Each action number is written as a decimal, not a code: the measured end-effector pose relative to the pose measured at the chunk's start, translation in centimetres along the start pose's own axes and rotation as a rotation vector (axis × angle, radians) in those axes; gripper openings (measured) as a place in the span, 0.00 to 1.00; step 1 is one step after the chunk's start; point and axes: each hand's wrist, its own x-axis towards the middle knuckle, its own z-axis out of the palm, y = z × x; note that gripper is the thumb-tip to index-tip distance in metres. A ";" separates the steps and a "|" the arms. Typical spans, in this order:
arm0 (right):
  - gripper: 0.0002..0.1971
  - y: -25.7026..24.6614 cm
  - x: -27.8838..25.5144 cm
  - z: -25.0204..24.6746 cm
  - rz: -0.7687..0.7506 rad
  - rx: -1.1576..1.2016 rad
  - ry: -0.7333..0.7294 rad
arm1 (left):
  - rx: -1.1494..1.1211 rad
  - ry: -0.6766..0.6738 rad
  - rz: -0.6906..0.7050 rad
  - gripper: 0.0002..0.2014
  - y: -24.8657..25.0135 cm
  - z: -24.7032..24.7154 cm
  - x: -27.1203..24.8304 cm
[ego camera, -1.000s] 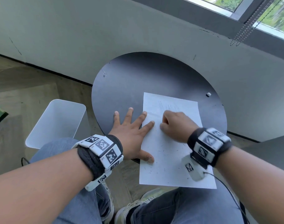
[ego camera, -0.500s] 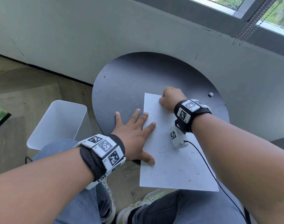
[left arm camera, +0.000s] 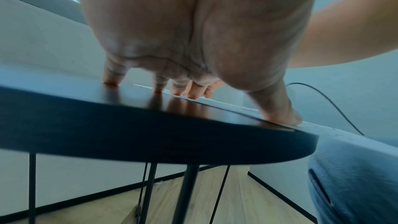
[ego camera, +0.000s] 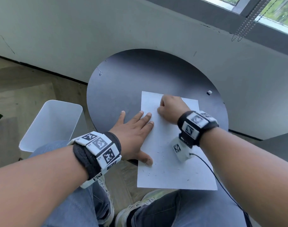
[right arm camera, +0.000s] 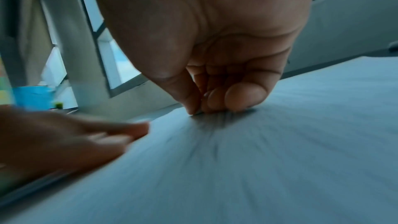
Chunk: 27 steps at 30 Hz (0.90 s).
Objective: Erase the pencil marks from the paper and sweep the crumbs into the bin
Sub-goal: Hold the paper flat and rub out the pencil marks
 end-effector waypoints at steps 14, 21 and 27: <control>0.04 1.9 -6.7 0.2 0.015 0.031 -0.136 | 0.026 -0.025 0.000 0.63 0.2 -0.4 0.3; 0.04 0.3 0.4 -0.4 0.043 0.011 -0.016 | 0.045 -0.042 0.001 0.63 0.1 -0.4 0.4; 0.10 -0.7 3.7 -1.4 0.075 -0.039 -0.007 | 0.045 -0.046 -0.004 0.64 0.2 -0.5 0.4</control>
